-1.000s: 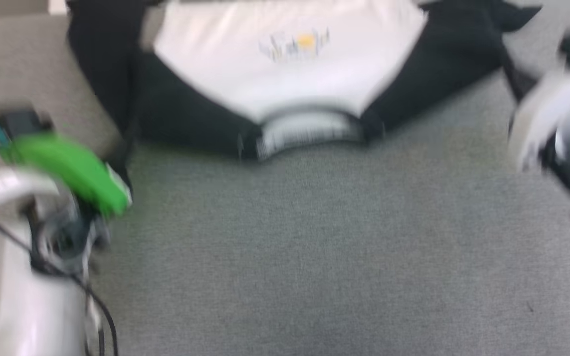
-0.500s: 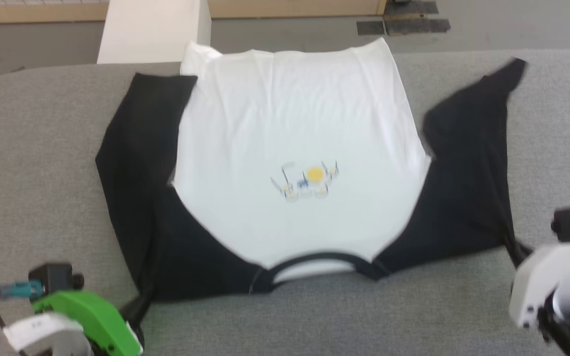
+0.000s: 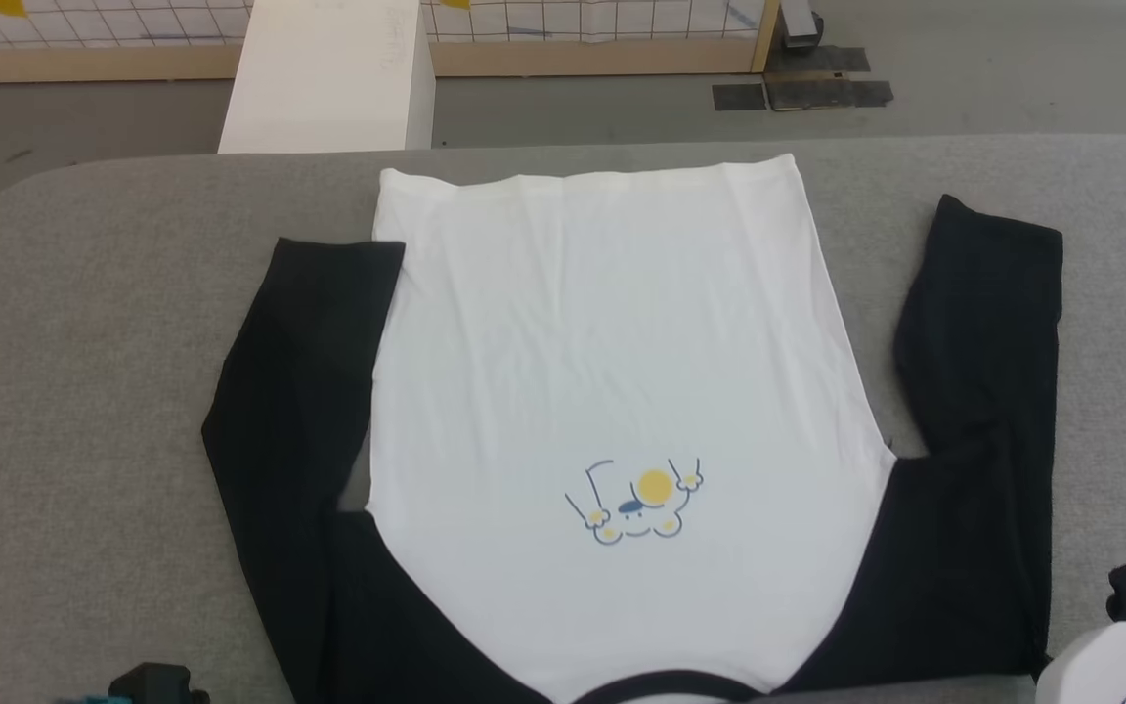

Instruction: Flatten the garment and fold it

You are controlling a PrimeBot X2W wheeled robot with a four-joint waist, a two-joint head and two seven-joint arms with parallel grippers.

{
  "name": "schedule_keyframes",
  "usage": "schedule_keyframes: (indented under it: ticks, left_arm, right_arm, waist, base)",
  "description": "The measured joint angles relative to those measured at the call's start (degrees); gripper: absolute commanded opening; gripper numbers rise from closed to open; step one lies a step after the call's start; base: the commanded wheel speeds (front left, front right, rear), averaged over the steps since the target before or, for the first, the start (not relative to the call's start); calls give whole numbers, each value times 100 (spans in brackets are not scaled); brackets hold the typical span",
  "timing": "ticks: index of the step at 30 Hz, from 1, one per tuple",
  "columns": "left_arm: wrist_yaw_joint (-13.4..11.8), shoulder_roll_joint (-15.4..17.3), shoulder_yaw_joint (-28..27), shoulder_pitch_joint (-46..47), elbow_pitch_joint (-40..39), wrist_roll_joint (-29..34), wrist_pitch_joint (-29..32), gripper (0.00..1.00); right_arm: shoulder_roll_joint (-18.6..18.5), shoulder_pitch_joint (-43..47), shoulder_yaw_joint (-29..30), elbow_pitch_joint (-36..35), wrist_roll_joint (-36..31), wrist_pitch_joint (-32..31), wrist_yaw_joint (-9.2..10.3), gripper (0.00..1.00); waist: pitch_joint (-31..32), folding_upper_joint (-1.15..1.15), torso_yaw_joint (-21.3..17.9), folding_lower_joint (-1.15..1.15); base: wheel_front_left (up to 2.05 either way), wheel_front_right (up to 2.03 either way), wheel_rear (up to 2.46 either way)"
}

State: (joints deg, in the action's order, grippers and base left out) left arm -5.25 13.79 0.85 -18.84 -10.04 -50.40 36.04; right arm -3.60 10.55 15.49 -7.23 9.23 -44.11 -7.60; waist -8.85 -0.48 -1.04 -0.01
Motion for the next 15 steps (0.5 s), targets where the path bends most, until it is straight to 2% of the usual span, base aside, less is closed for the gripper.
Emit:
schedule_keyframes:
  ticks: [7, 10, 15]
  left_arm:
    - [-24, 23, 119, -72, 179, 120, 24, 0]
    - [49, -15, 153, -48, 238, 137, -46, 0]
    - [196, -132, 0, 62, 153, 116, -467, 0]
  right_arm:
    - [71, 148, 77, 280, -83, -92, 0, 0]
    - [69, 143, 54, 357, -59, 46, 0, 0]
    - [78, 119, 92, 25, 124, 358, 0, 0]
  waist:
    - [28, 0, 59, 0]
    - [20, 0, 58, 0]
    - [13, 0, 53, 0]
  base:
    - [0, 0, 0]
    - [0, 0, 0]
    - [0, 0, 0]
